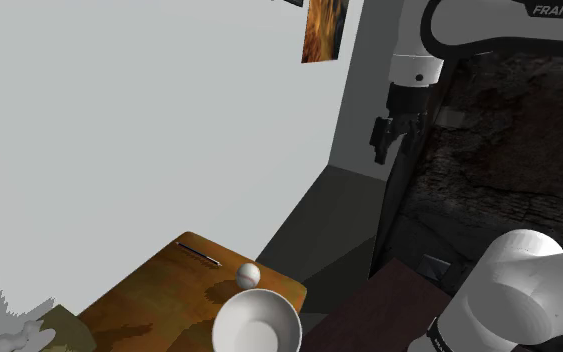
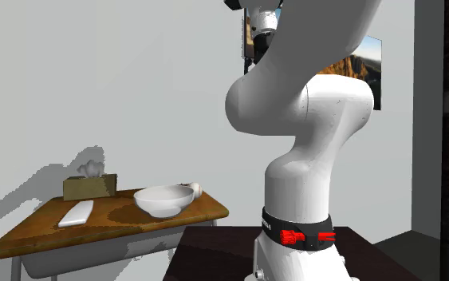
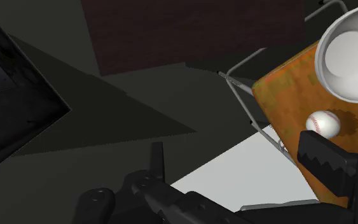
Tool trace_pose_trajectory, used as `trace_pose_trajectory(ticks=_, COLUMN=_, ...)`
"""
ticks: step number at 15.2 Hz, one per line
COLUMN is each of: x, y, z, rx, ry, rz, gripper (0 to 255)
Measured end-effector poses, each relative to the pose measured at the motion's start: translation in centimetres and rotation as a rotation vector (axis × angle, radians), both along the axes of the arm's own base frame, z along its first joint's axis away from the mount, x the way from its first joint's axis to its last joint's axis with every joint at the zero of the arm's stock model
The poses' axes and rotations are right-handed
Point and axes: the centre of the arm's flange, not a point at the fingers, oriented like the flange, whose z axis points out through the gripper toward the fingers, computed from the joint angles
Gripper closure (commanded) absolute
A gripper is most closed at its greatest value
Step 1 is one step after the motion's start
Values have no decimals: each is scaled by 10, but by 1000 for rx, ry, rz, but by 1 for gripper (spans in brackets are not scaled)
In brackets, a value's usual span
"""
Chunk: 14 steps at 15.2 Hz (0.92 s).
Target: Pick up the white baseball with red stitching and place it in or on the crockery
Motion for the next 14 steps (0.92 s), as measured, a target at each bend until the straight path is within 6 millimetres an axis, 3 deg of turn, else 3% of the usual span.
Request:
trace_pose_trajectory(ticks=2, x=3, y=3, z=-5, rx=1, ry=1, rz=3, gripper=0)
trace_pose_trajectory(ticks=5, x=16, y=18, z=-28, rx=8, ry=7, rz=18, gripper=0)
trace_pose_trajectory(ticks=14, x=66, y=81, z=-116, rx=33, ry=27, rz=72, gripper=0)
